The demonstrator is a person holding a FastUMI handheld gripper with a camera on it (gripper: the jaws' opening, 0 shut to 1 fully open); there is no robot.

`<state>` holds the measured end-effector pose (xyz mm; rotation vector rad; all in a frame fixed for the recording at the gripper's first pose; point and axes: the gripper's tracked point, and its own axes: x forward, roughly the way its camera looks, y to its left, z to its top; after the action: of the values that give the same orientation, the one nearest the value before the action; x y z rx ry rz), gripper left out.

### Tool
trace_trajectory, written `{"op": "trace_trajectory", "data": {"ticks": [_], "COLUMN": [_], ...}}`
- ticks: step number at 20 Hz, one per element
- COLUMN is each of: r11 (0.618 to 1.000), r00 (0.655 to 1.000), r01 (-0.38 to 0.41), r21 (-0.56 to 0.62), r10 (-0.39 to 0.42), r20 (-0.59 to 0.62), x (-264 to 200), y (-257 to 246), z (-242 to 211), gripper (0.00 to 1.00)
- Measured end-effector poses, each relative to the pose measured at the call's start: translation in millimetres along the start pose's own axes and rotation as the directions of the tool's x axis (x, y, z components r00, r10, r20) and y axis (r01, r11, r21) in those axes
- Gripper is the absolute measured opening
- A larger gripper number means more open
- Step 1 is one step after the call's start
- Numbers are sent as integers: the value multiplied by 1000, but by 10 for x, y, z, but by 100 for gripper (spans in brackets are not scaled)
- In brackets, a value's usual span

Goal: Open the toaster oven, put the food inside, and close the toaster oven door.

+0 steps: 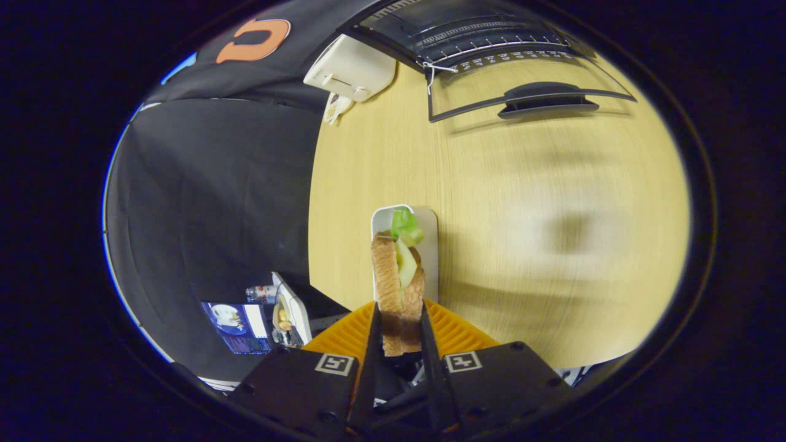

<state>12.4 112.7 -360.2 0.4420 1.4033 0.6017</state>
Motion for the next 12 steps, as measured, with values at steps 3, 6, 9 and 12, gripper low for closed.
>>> {"op": "trace_trajectory", "data": {"ticks": [3,6,9,12], "r11": [999,990,982,983], "r00": [999,986,948,895], "r01": [-43,-142,-187,-172], "r21": [9,27,30,60], "r10": [43,138,172,131], "r20": [5,96,269,427], "x": [-299,-729,-1249,-1685], "y": [240,583,628,345], "z": [19,251,747,1231], "gripper": [31,30,30,30]}}
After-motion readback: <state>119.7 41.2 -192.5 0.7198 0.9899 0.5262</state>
